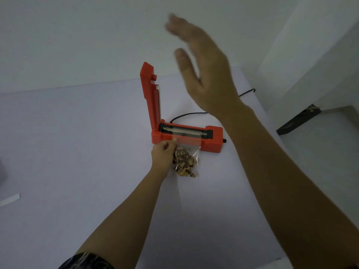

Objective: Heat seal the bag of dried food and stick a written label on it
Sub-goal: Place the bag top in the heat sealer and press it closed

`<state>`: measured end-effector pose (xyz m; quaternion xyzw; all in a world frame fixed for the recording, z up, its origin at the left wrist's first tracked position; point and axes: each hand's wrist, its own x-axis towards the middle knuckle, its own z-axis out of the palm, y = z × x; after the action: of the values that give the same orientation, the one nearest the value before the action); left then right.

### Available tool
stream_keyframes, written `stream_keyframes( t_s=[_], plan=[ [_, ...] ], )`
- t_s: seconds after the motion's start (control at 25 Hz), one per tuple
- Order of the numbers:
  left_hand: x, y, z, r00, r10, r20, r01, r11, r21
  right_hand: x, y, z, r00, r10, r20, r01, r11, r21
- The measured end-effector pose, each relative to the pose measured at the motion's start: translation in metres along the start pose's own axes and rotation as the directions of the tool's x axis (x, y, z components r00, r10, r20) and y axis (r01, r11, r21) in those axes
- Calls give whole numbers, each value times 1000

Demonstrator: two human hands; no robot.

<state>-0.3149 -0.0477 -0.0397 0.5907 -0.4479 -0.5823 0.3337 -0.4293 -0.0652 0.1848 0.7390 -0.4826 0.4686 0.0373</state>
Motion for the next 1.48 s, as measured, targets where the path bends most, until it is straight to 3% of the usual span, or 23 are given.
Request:
stream_keyframes(
  t_s=[0.12,0.24,0.32,0.52,0.72,0.88,1.04,1.32,1.48],
  plan=[
    [4,3,0,1000,9,2,-9,1000,3,8,0,9,894,-104,435,184,972,-145],
    [5,3,1,1000,7,4,-7,1000,4,2,9,15,799,-89,595,286,926,-246],
    [4,1,2,1000,7,7,-7,1000,8,-4,12,15,802,-88,590,299,915,-271],
    [4,0,0,1000,10,8,-10,1000,14,-12,17,14,896,-125,426,288,894,-344],
    [4,0,-2,1000,-5,13,4,1000,31,-51,45,8,922,108,373,149,788,-598],
    [9,-3,0,1000,-13,10,13,999,49,-113,75,9,875,351,333,-99,803,-588],
    [7,-1,-1,1000,-8,8,8,999,47,-147,92,13,748,553,367,-265,756,-598],
    [6,3,1,1000,2,25,-2,1000,-3,-171,104,24,673,635,378,-368,732,-573],
    [5,2,1,999,0,38,0,1000,-5,-175,107,24,672,644,366,-395,730,-558]
  ],
)
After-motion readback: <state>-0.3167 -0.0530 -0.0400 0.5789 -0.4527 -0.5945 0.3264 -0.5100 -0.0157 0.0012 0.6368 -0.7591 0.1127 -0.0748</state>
